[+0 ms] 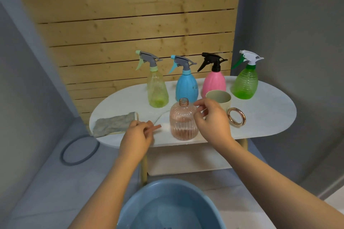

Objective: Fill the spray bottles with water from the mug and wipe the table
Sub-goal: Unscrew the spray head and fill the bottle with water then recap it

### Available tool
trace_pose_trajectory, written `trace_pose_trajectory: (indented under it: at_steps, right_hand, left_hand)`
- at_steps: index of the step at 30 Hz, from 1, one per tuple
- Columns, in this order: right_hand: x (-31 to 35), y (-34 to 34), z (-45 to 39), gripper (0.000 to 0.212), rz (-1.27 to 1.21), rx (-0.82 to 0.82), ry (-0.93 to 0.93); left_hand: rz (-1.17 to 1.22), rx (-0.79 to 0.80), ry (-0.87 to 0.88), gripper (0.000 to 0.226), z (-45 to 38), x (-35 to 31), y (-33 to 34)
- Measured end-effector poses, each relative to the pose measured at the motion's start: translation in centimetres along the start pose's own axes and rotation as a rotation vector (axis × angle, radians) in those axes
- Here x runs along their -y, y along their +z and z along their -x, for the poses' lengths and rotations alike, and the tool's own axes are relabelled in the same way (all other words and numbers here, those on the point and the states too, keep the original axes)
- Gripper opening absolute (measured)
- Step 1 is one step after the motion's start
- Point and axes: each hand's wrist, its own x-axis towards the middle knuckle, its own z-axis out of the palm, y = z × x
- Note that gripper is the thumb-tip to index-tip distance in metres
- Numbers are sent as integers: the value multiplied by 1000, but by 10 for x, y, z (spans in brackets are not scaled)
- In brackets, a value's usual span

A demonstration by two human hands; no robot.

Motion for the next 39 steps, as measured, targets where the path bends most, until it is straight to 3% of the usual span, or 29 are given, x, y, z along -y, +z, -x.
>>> trace_pose_trajectory:
  at_steps: [5, 10, 14, 18, 24, 28, 32, 36, 39]
  right_hand:
    - [9, -1, 3, 25, 18, -10, -224]
    - [18, 5, 0, 37, 63, 41, -411]
    - [36, 10, 1, 52, 50, 105, -479]
    - [49, 19, 9, 66, 21, 272, -543]
    - [55, 21, 8, 77, 6, 161, -585]
    - [55, 13, -3, 46, 8, 28, -607]
    - [56, -2, -16, 33, -167, 31, -474]
    - [60, -17, -27, 15, -389, 11, -290]
    - [65, -26, -36, 9, -491, -53, -216]
  left_hand:
    - [159, -239, 26, 29, 13, -8, -45]
    - [258, -378, -15, 16, 35, -33, -96]
    - [323, -375, -24, 9, 43, -48, -118]
    - [463, -353, -117, 10, 42, -58, -120]
    - [801, -278, -291, 16, 34, -69, -114]
    - [1075, -117, -298, 28, 23, -75, -109]
    - [1296, 27, -238, 35, 12, -85, -102]
    - [1203, -7, -188, 20, 4, -89, -86]
    - [994, -24, -122, 25, -1, -88, -67]
